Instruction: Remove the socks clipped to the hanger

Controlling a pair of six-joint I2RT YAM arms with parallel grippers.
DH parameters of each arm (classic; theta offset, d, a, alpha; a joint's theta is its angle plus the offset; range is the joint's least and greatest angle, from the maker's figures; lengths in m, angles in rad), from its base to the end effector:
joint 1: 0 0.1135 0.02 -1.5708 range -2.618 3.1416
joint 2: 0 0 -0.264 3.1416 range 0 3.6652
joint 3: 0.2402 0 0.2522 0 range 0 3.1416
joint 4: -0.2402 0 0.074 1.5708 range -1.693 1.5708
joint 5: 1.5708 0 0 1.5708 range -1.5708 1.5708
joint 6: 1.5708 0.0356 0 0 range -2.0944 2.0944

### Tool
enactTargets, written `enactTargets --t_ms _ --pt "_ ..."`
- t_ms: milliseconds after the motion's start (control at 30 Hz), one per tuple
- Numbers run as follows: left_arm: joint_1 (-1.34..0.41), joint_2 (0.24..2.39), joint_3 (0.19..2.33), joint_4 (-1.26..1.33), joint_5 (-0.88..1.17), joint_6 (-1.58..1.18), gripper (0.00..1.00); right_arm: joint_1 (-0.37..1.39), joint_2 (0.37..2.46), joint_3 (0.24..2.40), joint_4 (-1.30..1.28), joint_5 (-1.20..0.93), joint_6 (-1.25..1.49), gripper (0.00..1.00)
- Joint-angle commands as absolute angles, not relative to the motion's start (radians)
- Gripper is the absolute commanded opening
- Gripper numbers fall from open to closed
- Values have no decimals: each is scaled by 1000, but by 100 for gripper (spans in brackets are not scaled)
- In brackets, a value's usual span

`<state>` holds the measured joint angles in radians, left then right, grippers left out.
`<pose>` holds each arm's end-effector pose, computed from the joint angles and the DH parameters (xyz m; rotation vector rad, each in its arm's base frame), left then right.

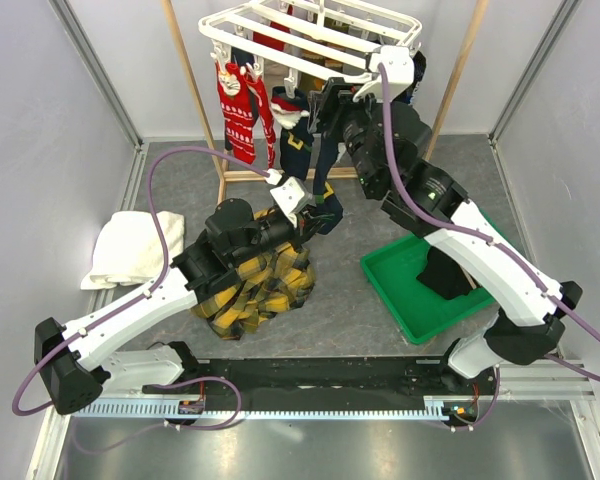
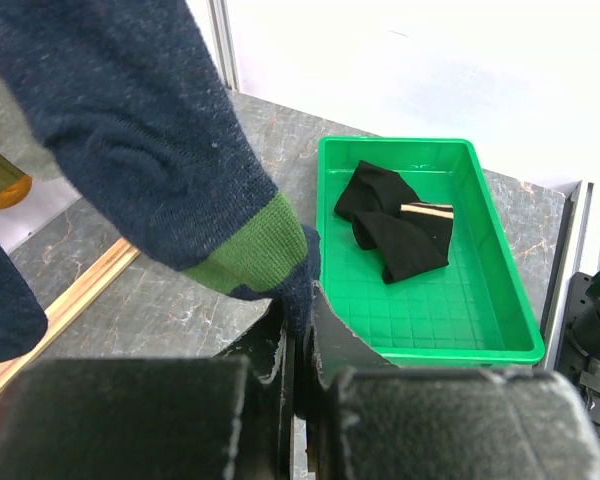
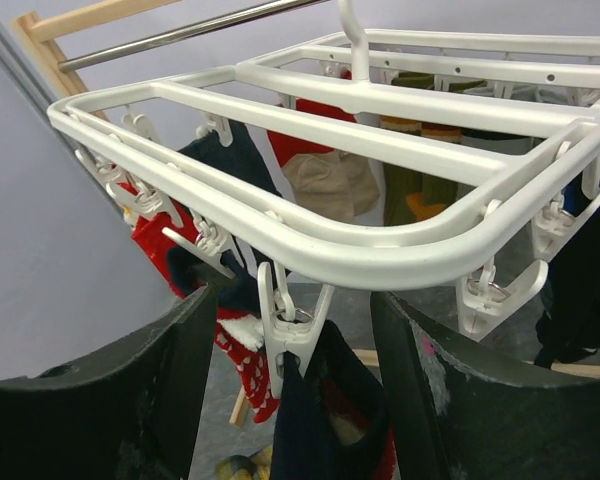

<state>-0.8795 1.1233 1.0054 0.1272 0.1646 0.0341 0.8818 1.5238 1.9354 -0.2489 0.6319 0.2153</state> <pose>0.1646 -0.2080 0.3833 0.8313 1.3872 -0.7885 0.2130 0.2255 0.5468 0.0498 1.4547 0.4552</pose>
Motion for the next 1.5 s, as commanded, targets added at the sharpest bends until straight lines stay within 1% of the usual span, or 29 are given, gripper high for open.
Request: enactTargets --t_ms 0,33,100,133,200,233,333,400,500,533,567,600,667,700,767,800,867,900,967,1000,1167,1233,1267,1333,1467 --pt "-884 1126 1048 133 183 28 2 910 1546 1982 -215 773 149 70" --pt "-884 1124 1048 133 181 26 2 910 1546 1979 -200 773 140 68" --pt "-884 1124 1048 133 183 28 2 911 1551 1976 -166 756 118 61" --pt "-884 1121 1048 133 181 28 2 913 1554 1982 -161 755 114 52" --pt "-884 1121 1048 133 181 28 2 914 1562 1988 -160 767 109 42" --pt "-884 1123 1048 133 183 26 2 916 1565 1987 -158 772 109 32" --pt "-884 1121 1048 133 183 26 2 919 1557 1974 -158 773 113 15" --pt "-884 1121 1048 133 181 25 2 920 1552 1965 -155 767 117 10" --pt "-884 1118 1048 132 180 25 2 922 1546 1954 -155 765 117 6" --pt "-884 1118 1051 129 179 23 2 923 1540 1953 -169 767 127 6" --pt "-884 1115 1052 127 176 23 2 925 1536 1950 -176 759 139 9" --pt "-884 1114 1052 126 173 23 2 925 1528 1936 -186 750 150 23" --pt "-884 1109 1051 126 175 28 2 930 1490 1902 -189 709 179 39" --pt "-884 1108 1048 126 175 28 2 930 1473 1869 -187 706 187 48" --pt "-884 1106 1048 127 181 29 2 930 1425 1830 -187 703 199 55" --pt "-884 1106 1048 127 187 31 2 930 1407 1788 -189 706 201 61" --pt "-884 1108 1048 126 202 38 2 930 1346 1737 -192 681 201 66" --pt "-884 1106 1048 126 209 38 2 931 1289 1674 -190 658 196 71" --pt "-884 1103 1046 126 221 43 2 930 1226 1559 -189 615 175 75" --pt "-884 1103 1046 126 222 43 2 930 1163 1521 -190 554 132 76" --pt "-884 1104 1045 133 265 21 2 930 982 1234 -195 362 19 79" --pt "-885 1106 1042 141 291 17 2 930 905 1165 -190 281 -18 79" --pt "-885 1109 1040 143 301 17 2 930 881 1101 -187 249 -32 81" --pt "-885 1111 1040 144 334 15 2 930 824 1042 -179 125 -84 82" --pt "-887 1109 1043 147 399 9 2 928 798 960 -193 28 -118 85"
